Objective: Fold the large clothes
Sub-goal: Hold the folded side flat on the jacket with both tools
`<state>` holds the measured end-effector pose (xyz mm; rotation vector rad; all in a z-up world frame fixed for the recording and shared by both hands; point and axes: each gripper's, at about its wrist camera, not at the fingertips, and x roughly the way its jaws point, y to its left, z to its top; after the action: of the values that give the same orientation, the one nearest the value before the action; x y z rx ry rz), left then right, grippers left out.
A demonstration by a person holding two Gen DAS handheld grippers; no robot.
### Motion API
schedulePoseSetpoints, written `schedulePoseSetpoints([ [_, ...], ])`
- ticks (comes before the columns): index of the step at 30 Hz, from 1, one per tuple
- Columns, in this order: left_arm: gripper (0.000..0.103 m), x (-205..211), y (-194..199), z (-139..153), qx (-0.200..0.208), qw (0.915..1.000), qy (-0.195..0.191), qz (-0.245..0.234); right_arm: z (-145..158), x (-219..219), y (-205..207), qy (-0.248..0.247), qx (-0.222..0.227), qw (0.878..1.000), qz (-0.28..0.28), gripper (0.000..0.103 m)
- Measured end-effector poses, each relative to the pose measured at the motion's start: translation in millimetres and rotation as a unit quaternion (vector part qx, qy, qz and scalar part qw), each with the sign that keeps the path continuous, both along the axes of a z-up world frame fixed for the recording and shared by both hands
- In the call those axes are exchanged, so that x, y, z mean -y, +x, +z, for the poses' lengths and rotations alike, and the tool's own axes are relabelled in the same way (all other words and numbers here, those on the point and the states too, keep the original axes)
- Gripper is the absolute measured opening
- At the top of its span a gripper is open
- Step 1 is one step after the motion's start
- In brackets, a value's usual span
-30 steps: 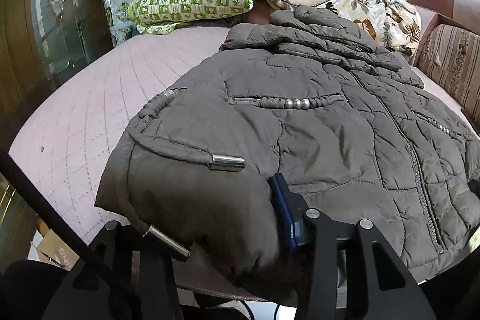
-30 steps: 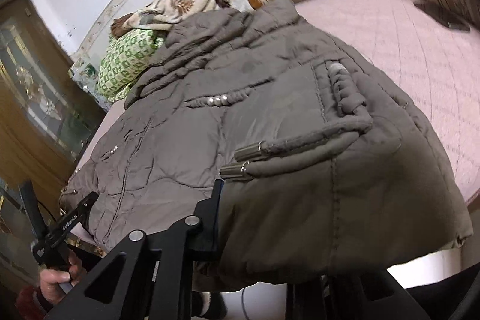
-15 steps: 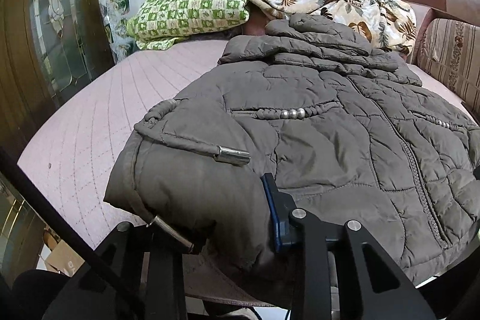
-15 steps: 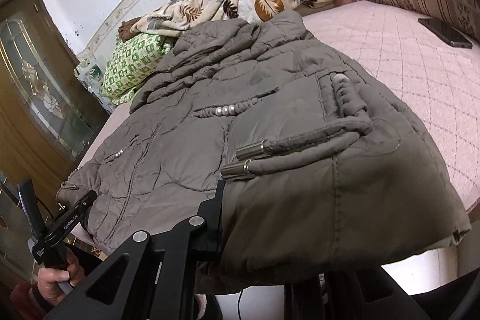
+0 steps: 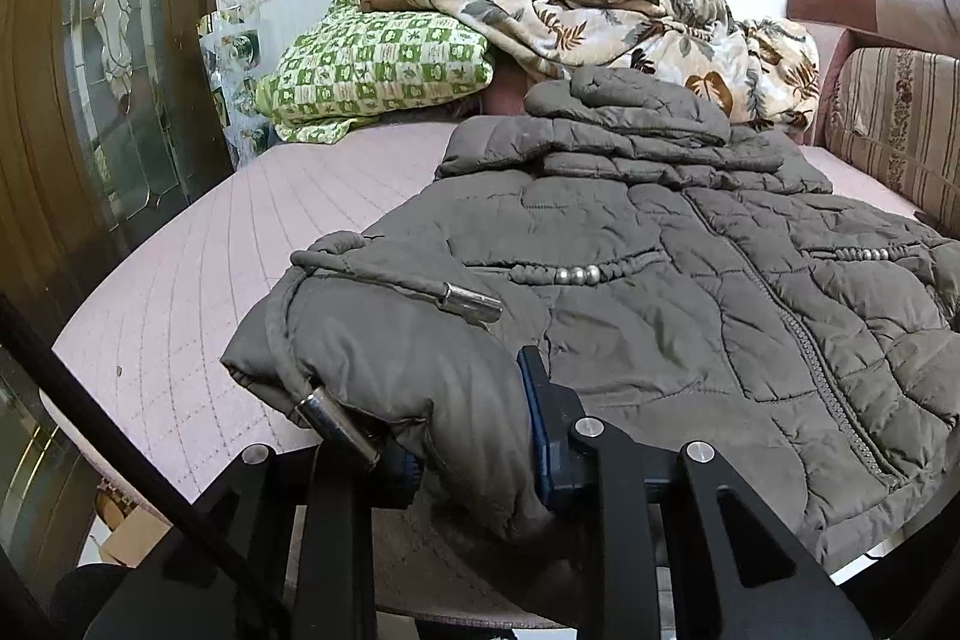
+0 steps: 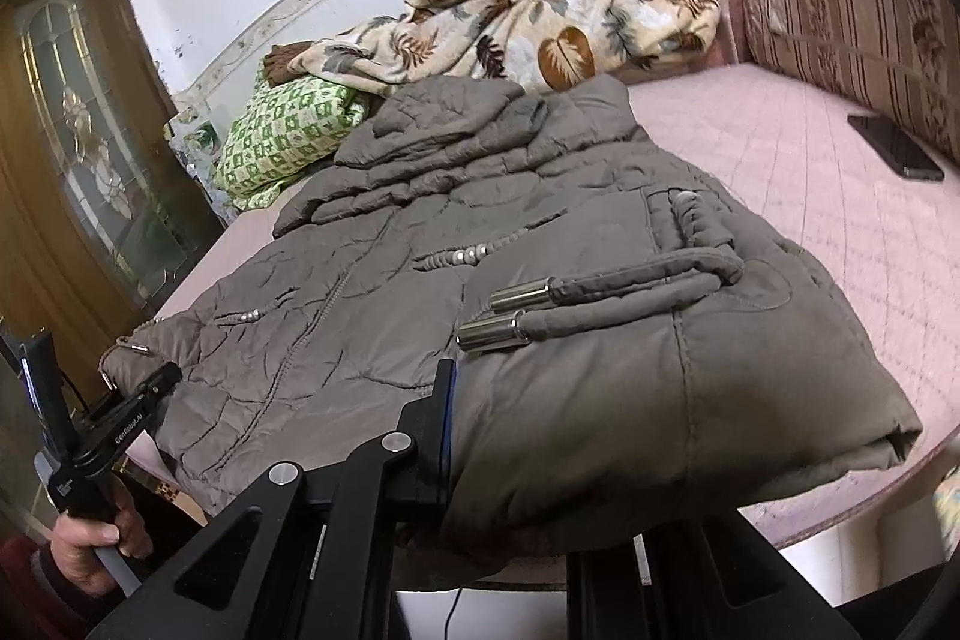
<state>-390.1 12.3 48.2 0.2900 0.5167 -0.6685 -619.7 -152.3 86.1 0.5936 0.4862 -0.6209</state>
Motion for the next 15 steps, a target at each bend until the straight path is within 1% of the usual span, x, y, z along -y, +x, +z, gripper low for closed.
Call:
schedulePoseSetpoints([
  [9,0.025,-7.1,-6.2,5.8,0.003,0.9999,-0.014,-0.004,7.4,-1.2,-2.8,-0.005,0.003,1.000,0.001,0.015],
  [15,0.025,-7.5,-6.3,5.1,0.004,0.9999,-0.014,-0.004,8.0,-0.4,-3.1,-0.005,0.006,1.000,0.000,0.015],
])
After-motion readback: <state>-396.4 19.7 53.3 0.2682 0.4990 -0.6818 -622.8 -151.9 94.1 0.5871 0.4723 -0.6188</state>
